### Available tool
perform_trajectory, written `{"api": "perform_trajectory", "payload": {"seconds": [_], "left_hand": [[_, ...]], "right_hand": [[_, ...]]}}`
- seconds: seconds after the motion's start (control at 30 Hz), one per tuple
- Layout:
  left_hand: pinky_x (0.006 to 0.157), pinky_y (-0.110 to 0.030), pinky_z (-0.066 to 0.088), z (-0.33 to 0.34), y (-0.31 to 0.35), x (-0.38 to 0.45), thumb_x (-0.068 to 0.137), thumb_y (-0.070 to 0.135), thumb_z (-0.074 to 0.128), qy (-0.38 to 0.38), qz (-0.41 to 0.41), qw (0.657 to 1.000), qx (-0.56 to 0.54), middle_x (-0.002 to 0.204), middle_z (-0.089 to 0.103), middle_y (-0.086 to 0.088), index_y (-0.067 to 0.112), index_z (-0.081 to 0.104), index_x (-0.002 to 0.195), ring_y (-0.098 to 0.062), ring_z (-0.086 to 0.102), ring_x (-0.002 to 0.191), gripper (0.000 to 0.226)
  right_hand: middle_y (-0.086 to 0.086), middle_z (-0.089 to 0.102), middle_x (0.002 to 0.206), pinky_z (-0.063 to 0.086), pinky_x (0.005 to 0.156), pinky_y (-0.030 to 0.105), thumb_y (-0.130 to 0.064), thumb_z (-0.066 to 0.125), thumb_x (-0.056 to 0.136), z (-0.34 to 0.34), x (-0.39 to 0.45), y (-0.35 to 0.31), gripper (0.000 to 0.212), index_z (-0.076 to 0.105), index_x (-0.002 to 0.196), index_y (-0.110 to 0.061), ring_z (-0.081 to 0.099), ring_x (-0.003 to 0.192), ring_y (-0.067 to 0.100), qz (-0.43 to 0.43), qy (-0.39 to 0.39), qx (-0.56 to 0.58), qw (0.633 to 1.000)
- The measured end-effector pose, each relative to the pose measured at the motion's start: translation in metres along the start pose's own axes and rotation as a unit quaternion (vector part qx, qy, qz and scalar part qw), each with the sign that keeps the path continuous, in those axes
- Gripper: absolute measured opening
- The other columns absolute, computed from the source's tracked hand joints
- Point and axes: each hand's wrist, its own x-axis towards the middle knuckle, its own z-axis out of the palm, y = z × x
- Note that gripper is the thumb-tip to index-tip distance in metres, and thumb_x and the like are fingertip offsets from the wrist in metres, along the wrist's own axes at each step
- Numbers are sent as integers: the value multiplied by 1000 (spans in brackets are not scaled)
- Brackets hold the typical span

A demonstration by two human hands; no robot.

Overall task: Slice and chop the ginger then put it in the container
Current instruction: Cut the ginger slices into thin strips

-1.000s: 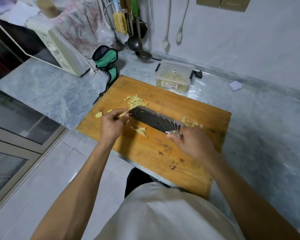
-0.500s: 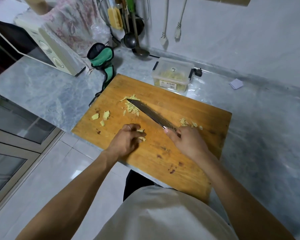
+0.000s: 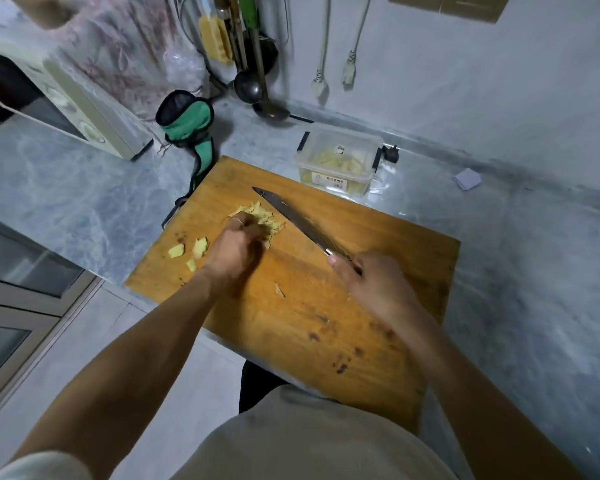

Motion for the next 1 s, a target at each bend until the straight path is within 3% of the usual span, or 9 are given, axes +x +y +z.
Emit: {"api": "perform_trajectory", "payload": {"seconds": [0.07, 0.17, 0.3, 0.4, 0.57, 0.63, 0.73, 0.9, 1.0], "left_hand": [[99, -30, 49, -3, 0, -2, 88, 10, 63, 11, -25, 1000, -3, 143, 42, -4, 22, 61, 128, -24, 52, 122, 42], [100, -37, 49, -3, 2, -24, 86, 12, 62, 11, 84, 996, 24, 142, 47, -2, 27, 63, 128, -25, 44, 131, 45], [87, -39, 53, 19, -2, -55, 93, 32, 58, -72, 277, 958, 23, 128, 60, -2, 26, 72, 116, -24, 57, 113, 27], [78, -40, 54, 26, -10, -50, 86, 19, 71, -55, 294, 953, 45, 114, 63, -5, 24, 74, 108, -27, 60, 99, 22], [94, -39, 47, 11, -17, -22, 95, 32, 61, 9, 138, 987, 78, 123, 52, 0, 27, 62, 122, -19, 48, 106, 28], [96, -38, 45, 6, -21, -5, 95, 23, 61, 15, 79, 993, 92, 122, 52, -2, 25, 62, 121, -21, 48, 108, 27], [92, -29, 45, -1, -22, 11, 92, 13, 64, 25, 13, 999, 39, 119, 55, -1, 22, 66, 116, -20, 52, 106, 26], [89, -32, 54, -2, -11, -4, 87, -1, 62, 97, 26, 994, -31, 122, 64, -3, 15, 70, 115, -21, 63, 102, 33], [90, -29, 54, 3, -10, -22, 88, -5, 59, 172, -79, 975, -116, 114, 67, -5, 12, 73, 110, -18, 62, 97, 31]], "right_hand": [[1, 46, 58, 31, 54, 34, -61, 45, 99, -3, 0, -1, 58, 43, 62, -16, 44, 53, 17, 3, -1, 5, 1000], [0, 42, 55, 30, 54, 34, -60, 45, 99, -2, 0, 4, 60, 41, 60, -16, 42, 51, 18, -7, 8, 12, 1000], [-1, 39, 54, 28, 52, 34, -59, 45, 100, 4, -5, 8, 59, 39, 59, -16, 41, 49, 16, -9, 7, 19, 1000], [-1, 40, 54, 35, 55, 36, -60, 44, 99, 8, -10, 6, 60, 38, 59, -16, 42, 49, 17, -4, 2, 14, 1000], [2, 46, 57, 39, 55, 39, -63, 43, 97, 11, -15, 6, 60, 43, 62, -15, 47, 53, 18, 10, -8, 27, 1000], [1, 47, 57, 39, 55, 38, -62, 45, 98, 10, -14, 4, 59, 45, 62, -16, 48, 53, 17, 20, -5, 32, 999], [1, 50, 59, 41, 59, 37, -60, 45, 99, 6, -11, -1, 58, 49, 63, -15, 52, 55, 17, 25, -4, 39, 999], [-1, 49, 58, 41, 63, 39, -57, 44, 101, 2, -6, -6, 57, 48, 62, -15, 49, 54, 14, 23, -8, 31, 999], [-4, 43, 53, 33, 54, 33, -54, 45, 101, 7, -2, -5, 57, 43, 59, -17, 43, 49, 11, 6, -1, 45, 999]]}}
